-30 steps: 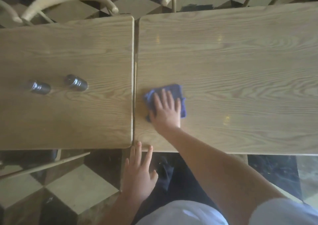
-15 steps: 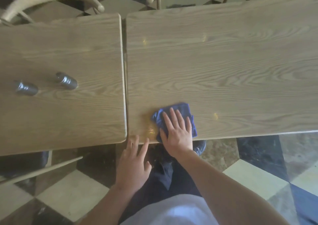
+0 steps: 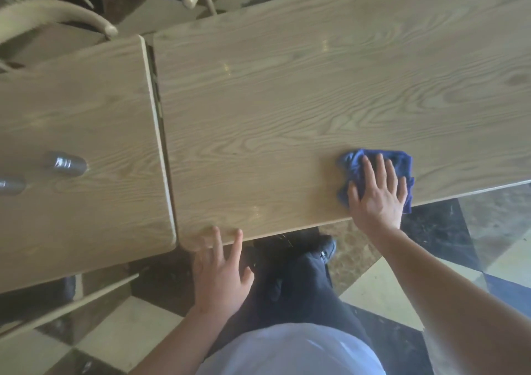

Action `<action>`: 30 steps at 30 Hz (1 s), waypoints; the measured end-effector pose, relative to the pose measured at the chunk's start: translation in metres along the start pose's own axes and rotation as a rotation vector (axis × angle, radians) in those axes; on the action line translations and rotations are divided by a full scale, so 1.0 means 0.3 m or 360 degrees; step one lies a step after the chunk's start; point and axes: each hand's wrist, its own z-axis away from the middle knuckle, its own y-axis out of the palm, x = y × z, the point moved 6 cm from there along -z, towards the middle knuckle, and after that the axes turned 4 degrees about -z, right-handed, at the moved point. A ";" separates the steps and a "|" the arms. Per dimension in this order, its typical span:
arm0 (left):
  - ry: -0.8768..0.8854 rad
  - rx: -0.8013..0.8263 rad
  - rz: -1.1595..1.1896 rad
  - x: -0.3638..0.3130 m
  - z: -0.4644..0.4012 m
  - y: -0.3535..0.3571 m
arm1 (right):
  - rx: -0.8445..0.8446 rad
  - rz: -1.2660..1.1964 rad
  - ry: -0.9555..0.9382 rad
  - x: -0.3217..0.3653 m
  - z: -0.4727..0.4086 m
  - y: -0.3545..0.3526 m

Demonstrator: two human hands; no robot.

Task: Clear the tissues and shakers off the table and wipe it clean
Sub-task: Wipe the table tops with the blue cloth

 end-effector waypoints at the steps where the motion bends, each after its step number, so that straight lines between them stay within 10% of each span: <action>1: 0.0015 0.0014 -0.0013 -0.022 -0.003 -0.002 | -0.0010 -0.0009 0.0047 -0.042 -0.017 -0.016; 30: 0.0558 0.0033 -0.0143 -1.288 -0.311 -0.191 | 0.0201 -0.0196 0.0315 -0.722 -0.299 -0.324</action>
